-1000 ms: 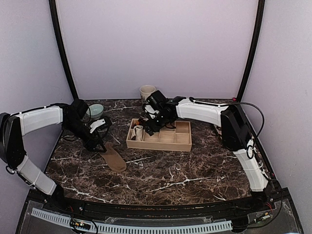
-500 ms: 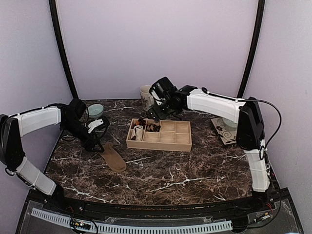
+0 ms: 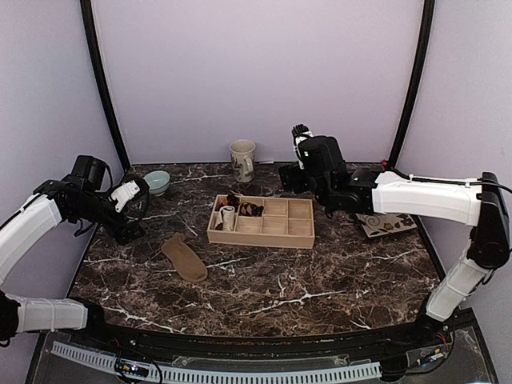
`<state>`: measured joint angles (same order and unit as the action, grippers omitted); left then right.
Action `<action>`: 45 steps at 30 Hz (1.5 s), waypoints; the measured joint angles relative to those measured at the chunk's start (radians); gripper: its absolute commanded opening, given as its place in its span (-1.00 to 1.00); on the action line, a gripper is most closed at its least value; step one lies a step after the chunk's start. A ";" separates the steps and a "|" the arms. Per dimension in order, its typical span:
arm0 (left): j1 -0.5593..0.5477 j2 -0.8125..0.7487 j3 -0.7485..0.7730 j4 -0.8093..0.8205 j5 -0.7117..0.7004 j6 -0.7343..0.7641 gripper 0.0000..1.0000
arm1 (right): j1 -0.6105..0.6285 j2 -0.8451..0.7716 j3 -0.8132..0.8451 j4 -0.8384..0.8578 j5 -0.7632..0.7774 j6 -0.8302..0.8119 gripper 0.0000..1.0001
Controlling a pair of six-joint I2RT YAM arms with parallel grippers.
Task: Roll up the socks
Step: Place the sock in the storage box, then pick up the sock from the center of the board.
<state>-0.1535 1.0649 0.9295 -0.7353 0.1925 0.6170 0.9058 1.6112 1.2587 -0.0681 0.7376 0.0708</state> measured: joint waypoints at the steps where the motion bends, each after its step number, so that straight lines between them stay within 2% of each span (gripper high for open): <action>1: 0.000 -0.021 -0.012 0.000 -0.021 -0.006 0.98 | -0.001 -0.001 0.000 0.023 0.008 0.026 0.99; 9: 0.001 -0.130 -0.049 -0.041 -0.064 -0.027 0.98 | 0.071 0.040 0.022 0.054 0.035 0.118 0.99; 14: 0.001 -0.147 -0.074 -0.083 -0.062 -0.037 0.98 | 0.131 0.056 0.033 0.055 -0.047 0.135 0.99; 20: 0.002 -0.149 -0.102 -0.121 -0.059 -0.049 0.98 | 0.274 0.165 0.103 0.056 -0.180 0.146 0.99; 24: 0.002 -0.151 -0.109 -0.126 -0.074 -0.042 0.98 | 0.347 0.259 0.117 0.055 -0.281 0.167 0.85; 27: 0.002 -0.149 -0.124 -0.123 -0.097 -0.034 0.98 | 0.372 0.353 0.166 0.048 -0.335 0.164 0.63; 32: 0.003 -0.121 -0.149 -0.107 -0.129 -0.029 0.98 | 0.387 0.521 0.331 -0.003 -0.408 0.150 0.52; 37: 0.005 -0.106 -0.150 -0.104 -0.138 -0.027 0.98 | 0.387 0.618 0.444 -0.045 -0.446 0.148 0.43; 42: 0.005 -0.106 -0.150 -0.106 -0.161 0.000 0.98 | 0.381 0.668 0.469 -0.073 -0.485 0.156 0.28; 45: 0.005 -0.101 -0.145 -0.119 -0.174 0.017 0.98 | 0.381 0.681 0.469 -0.089 -0.500 0.164 0.10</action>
<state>-0.1486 0.9642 0.7849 -0.8543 0.0189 0.6342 1.2865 2.2917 1.7275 -0.1566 0.2379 0.2348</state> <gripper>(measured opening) 0.988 0.627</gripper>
